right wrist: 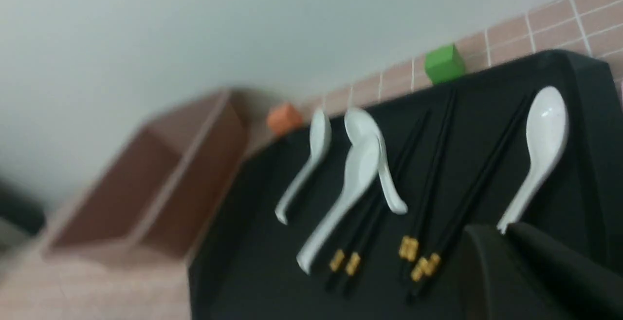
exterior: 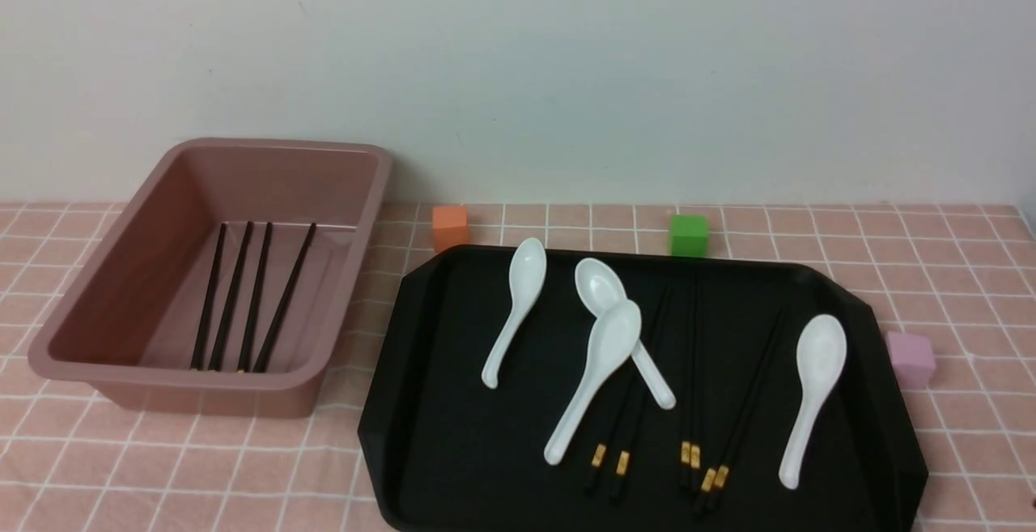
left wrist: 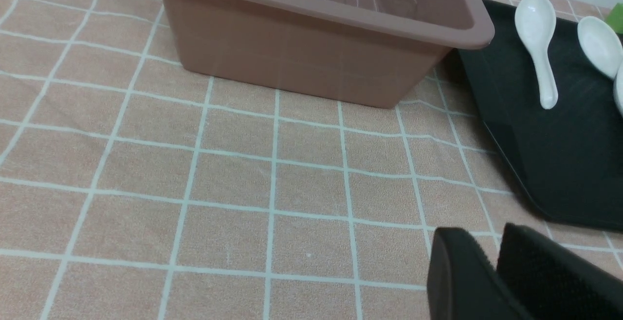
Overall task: On pink tablecloth take chopsticks from black tray and put them in box.
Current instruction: 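Move the gripper over the chopsticks on the black tray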
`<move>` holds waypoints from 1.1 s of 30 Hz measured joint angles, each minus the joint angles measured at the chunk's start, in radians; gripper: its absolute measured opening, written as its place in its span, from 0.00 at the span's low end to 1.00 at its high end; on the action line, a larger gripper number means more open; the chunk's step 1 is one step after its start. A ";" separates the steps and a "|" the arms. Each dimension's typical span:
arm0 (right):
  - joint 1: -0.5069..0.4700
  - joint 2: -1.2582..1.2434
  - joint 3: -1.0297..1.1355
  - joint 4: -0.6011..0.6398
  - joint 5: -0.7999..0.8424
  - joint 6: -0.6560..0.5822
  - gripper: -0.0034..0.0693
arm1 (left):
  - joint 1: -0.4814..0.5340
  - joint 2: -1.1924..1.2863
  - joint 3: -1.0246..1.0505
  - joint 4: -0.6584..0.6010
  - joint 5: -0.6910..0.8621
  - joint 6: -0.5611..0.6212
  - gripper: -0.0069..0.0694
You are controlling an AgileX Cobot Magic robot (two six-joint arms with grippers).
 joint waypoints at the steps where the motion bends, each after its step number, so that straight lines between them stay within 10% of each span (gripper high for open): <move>1: 0.000 0.073 -0.058 -0.018 0.057 -0.029 0.06 | 0.000 0.000 0.000 0.000 0.000 0.000 0.28; 8: 0.000 0.660 -0.376 -0.162 0.339 -0.128 0.05 | 0.000 0.000 0.000 0.000 0.000 0.000 0.28; 21: 0.198 1.351 -0.697 -0.216 0.348 -0.003 0.07 | 0.000 0.000 0.000 -0.001 0.000 0.000 0.29; 33: 0.230 1.519 -0.813 -0.402 0.222 0.345 0.51 | 0.000 0.000 0.000 -0.001 0.000 0.000 0.31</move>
